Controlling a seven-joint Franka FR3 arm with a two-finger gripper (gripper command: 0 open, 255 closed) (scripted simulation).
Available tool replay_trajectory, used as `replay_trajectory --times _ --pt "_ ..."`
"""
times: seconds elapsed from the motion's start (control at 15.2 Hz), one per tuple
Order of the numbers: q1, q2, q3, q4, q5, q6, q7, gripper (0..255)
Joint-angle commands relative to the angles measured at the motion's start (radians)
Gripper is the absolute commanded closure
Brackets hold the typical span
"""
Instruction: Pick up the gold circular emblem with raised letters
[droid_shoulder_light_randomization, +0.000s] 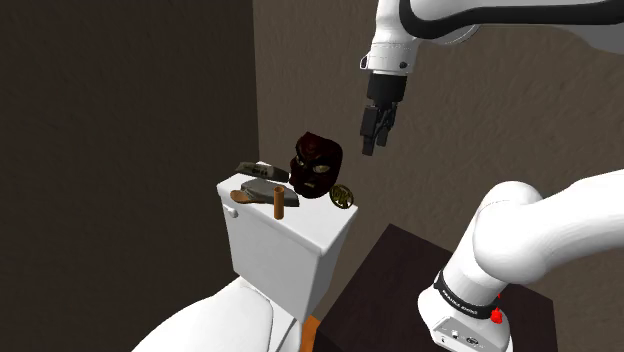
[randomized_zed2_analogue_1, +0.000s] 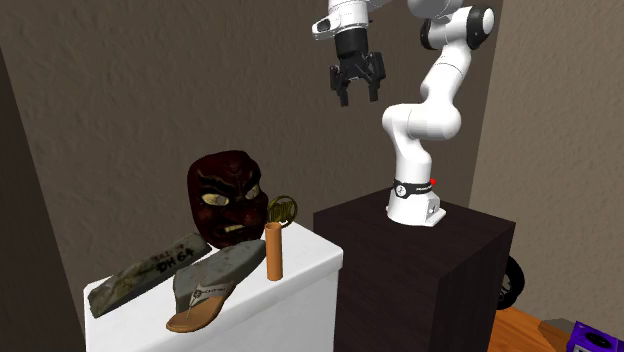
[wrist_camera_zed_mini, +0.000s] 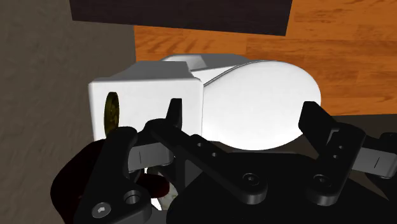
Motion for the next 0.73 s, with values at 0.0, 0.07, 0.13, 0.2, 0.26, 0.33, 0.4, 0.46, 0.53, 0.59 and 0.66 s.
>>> replay_trajectory --times 0.0,0.07,0.13,0.2,0.26,0.33,0.4,0.46,0.53,0.59,0.66 --pt "0.0 0.0 0.0 0.0 0.0 0.0 0.0 0" --pt "-0.005 0.017 -0.004 -0.016 -0.009 0.03 -0.008 0" --pt "-0.009 0.036 -0.008 -0.031 -0.018 0.06 -0.015 0" --pt "-0.014 0.056 -0.012 -0.045 -0.027 0.091 -0.022 0" --pt "-0.019 0.077 -0.017 -0.057 -0.036 0.121 -0.029 0" --pt "-0.024 0.1 -0.021 -0.069 -0.045 0.152 -0.036 0" --pt "-0.029 0.124 -0.025 -0.079 -0.053 0.183 -0.043 0" --pt "-0.034 0.149 -0.03 -0.088 -0.062 0.214 -0.049 0" --pt "-0.039 0.175 -0.035 -0.095 -0.071 0.246 -0.055 0" --pt "-0.044 0.202 -0.04 -0.102 -0.079 0.277 -0.06 0" --pt "-0.049 0.231 -0.044 -0.107 -0.087 0.308 -0.066 0"
